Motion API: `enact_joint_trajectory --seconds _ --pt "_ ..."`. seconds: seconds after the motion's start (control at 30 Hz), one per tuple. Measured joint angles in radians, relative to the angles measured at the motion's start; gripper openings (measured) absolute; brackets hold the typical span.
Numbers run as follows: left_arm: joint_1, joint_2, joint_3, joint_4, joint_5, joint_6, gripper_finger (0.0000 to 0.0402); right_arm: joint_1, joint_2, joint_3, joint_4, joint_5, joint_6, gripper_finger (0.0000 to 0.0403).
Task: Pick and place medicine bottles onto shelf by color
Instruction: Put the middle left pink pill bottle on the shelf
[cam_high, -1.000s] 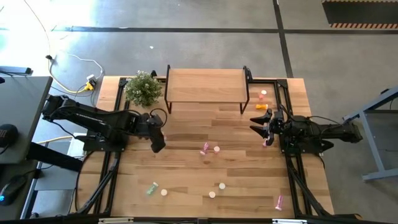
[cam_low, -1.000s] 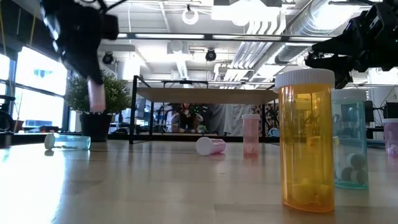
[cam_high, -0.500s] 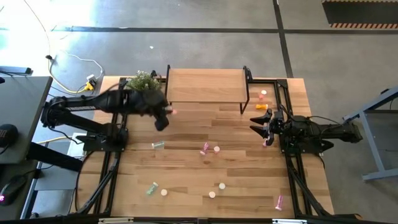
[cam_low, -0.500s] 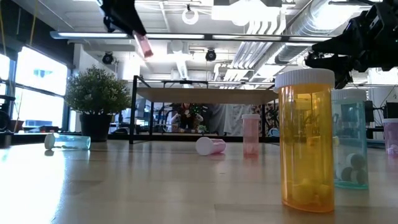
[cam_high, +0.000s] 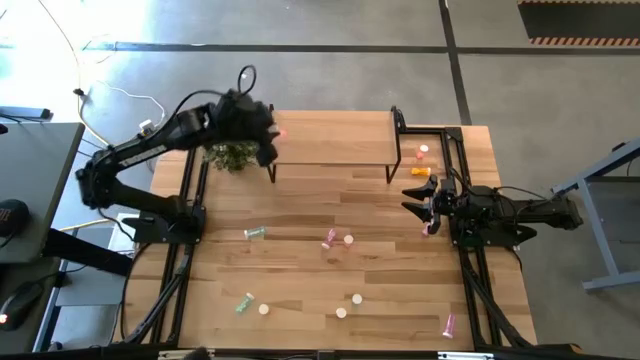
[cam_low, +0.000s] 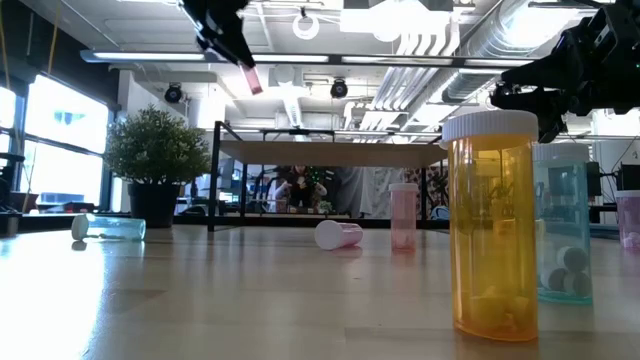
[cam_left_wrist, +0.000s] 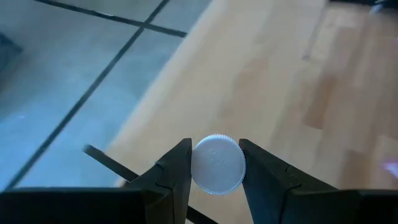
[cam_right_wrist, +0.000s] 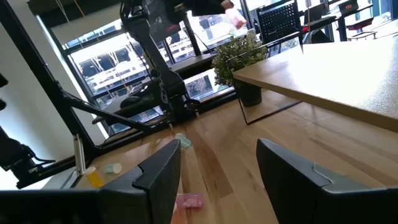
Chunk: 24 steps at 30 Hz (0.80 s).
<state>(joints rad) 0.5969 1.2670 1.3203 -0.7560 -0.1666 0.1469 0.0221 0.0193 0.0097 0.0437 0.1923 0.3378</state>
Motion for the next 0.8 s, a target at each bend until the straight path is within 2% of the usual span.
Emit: enact_joint_trajectory --seconds 0.23,0.4,0.6,0.8 --pt "0.115 0.163 0.161 -0.100 0.028 0.030 0.0111 0.000 0.000 0.000 0.000 0.000 0.002 0.0201" --pt "0.144 0.262 0.253 -0.171 0.042 0.030 0.0111 0.000 0.000 0.000 0.000 0.000 0.002 0.0201" --pt "0.144 0.360 0.311 -0.223 0.069 0.024 0.0111 0.000 0.000 0.000 0.000 0.000 0.002 0.0201" --pt "0.144 0.420 0.317 -0.243 0.059 0.014 0.0111 0.000 0.000 0.000 0.000 0.000 0.002 0.0201"
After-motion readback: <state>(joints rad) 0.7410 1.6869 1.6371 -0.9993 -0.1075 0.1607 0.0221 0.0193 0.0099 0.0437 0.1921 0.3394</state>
